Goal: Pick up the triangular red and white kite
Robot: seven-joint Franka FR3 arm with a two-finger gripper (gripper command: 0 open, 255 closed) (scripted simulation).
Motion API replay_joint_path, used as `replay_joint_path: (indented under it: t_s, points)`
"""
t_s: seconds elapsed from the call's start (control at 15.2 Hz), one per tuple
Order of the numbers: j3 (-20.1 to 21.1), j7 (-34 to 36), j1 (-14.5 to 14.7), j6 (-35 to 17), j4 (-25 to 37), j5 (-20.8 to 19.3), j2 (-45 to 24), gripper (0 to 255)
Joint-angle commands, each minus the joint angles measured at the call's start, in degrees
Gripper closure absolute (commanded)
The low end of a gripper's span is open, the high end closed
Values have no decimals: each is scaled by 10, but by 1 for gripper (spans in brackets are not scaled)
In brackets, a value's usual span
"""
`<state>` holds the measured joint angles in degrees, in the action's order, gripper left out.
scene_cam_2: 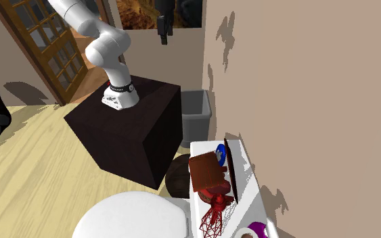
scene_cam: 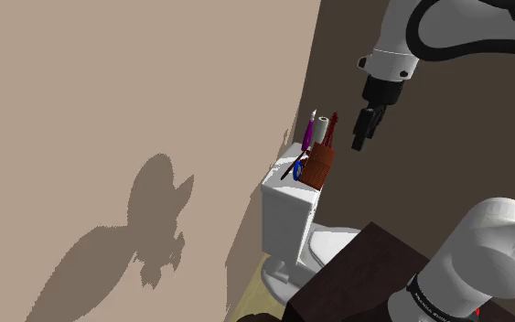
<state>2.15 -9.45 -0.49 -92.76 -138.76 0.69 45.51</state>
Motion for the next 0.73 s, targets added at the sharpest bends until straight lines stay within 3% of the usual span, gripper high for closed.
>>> replay_joint_path:
  t_s: [0.0,0.66]
  points:
    - [0,0,0,0,0,0,0,0]
    - [-92,-92,-32,-154,14,-29,-145,0]
